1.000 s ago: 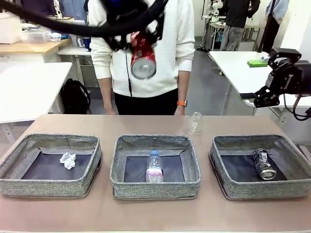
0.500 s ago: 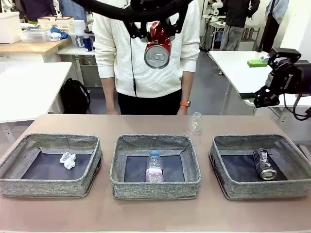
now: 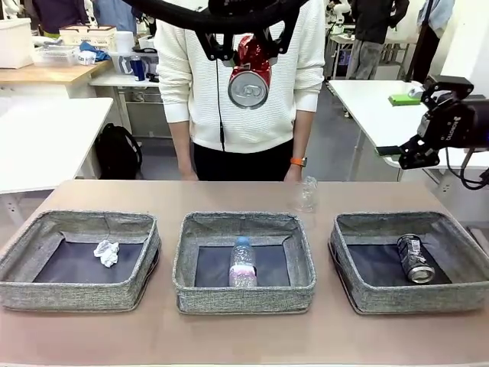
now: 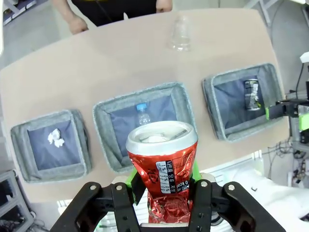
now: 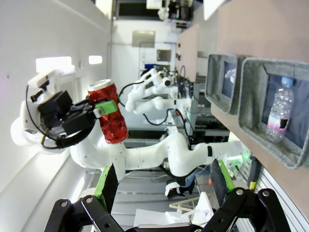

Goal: Sort the waste into the appropriate baskets.
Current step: Pick up the waste item pointed out by the person, then place the picked waste into the Fabric basket indicated by the person.

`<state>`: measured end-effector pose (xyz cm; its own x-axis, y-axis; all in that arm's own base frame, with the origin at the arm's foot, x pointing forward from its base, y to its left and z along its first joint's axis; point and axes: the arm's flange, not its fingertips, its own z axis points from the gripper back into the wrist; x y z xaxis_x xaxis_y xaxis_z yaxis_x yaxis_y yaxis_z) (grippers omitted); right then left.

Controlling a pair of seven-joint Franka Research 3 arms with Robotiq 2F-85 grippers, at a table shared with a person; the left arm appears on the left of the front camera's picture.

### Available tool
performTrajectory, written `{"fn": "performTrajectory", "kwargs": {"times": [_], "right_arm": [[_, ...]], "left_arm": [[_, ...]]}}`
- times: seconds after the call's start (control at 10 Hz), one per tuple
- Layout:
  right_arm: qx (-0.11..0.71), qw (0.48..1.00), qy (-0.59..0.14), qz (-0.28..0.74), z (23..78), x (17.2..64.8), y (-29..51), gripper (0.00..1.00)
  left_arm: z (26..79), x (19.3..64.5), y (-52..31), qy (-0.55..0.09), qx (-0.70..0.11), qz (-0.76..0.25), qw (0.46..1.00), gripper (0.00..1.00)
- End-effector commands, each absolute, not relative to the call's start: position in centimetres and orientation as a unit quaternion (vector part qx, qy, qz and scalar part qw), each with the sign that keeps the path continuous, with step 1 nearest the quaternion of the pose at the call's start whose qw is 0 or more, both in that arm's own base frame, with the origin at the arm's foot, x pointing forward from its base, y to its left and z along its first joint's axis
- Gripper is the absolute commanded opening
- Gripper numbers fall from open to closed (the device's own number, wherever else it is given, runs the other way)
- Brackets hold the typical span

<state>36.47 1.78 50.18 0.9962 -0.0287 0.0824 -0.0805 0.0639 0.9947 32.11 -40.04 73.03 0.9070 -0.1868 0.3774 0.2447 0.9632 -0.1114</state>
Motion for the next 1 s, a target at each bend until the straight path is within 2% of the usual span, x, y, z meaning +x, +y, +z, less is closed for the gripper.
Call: {"fn": "performTrajectory", "kwargs": {"times": [0.0, 0.9], "right_arm": [[0.691, 0.721, -0.043, 0.02, 50.4, 36.54, 2.02, 1.0], [0.691, 0.721, -0.043, 0.02, 50.4, 36.54, 2.02, 1.0]], "left_arm": [[73.09, 32.12, -39.64, -0.192, -0.083, -0.108, 0.972, 0.38], [73.09, 32.12, -39.64, -0.192, -0.083, -0.108, 0.972, 0.38]]}}
